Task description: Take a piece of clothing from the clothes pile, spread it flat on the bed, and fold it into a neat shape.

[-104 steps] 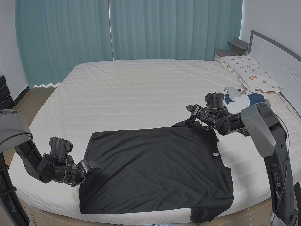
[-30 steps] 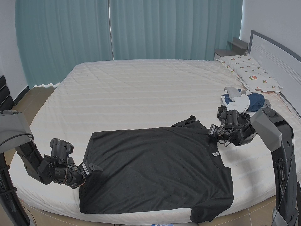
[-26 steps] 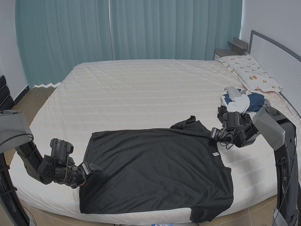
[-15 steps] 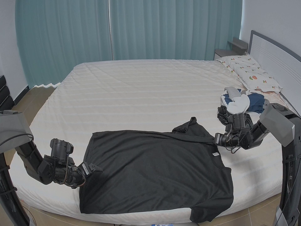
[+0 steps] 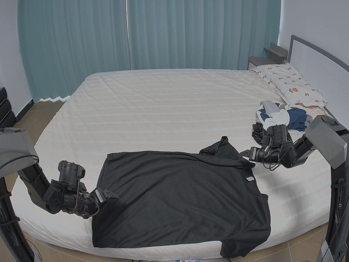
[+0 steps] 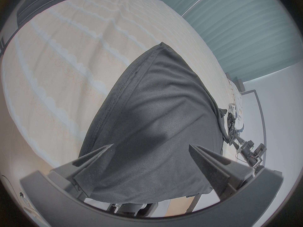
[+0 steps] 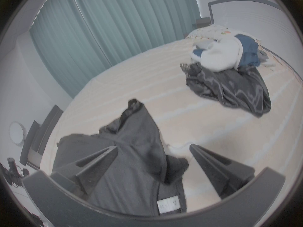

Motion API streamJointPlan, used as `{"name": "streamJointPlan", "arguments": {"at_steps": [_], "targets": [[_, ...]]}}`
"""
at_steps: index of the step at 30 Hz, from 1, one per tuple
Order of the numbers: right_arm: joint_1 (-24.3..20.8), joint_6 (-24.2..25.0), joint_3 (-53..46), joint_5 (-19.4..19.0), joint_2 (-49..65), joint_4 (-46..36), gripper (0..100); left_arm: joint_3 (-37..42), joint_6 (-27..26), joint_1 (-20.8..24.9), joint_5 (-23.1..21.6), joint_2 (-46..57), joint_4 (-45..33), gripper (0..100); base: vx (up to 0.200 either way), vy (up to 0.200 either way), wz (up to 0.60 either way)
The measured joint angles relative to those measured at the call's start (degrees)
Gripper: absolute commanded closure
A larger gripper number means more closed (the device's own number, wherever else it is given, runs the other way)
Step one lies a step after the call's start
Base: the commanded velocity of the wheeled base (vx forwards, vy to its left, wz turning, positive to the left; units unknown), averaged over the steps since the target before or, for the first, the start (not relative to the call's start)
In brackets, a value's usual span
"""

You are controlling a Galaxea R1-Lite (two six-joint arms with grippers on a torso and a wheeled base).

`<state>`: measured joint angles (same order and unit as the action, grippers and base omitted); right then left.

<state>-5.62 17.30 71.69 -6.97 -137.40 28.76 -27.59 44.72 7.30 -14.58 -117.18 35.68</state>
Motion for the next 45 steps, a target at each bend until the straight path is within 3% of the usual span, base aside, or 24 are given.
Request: {"name": "streamJointPlan", "arguments": {"at_steps": [10, 20, 28, 29, 38, 45], "targets": [[-1.9, 8.51, 10.85, 0.88, -4.39, -0.66, 0, -0.02, 0.0, -0.02, 0.0, 0.0, -0.02, 0, 0.0, 0.0, 0.0], [-3.44, 10.25, 20.26, 4.08, -12.98, -0.9, 0, 0.06, 0.0, -0.02, 0.0, 0.0, -0.02, 0, 0.0, 0.0, 0.0], [-3.47, 11.17, 23.76, 4.33, -16.49, -1.04, 0, 0.24, 0.0, -0.02, 0.0, 0.0, -0.02, 0, 0.0, 0.0, 0.0], [-3.5, 11.22, 24.17, 4.33, -16.85, -1.04, 100, 0.26, 0.0, -0.02, 0.0, 0.0, -0.02, 0, 0.0, 0.0, 0.0], [-3.47, 11.98, 28.36, 5.36, -19.66, -1.01, 100, 0.26, 0.0, -0.02, 0.07, 0.0, -0.02, 0, 0.0, 0.0, 0.0], [-2.93, 16.94, 35.96, 7.16, -20.48, -0.33, 100, 0.26, 0.0, 0.0, 0.07, 0.0, -0.02, 0, 0.0, 0.0, 0.0]]}}
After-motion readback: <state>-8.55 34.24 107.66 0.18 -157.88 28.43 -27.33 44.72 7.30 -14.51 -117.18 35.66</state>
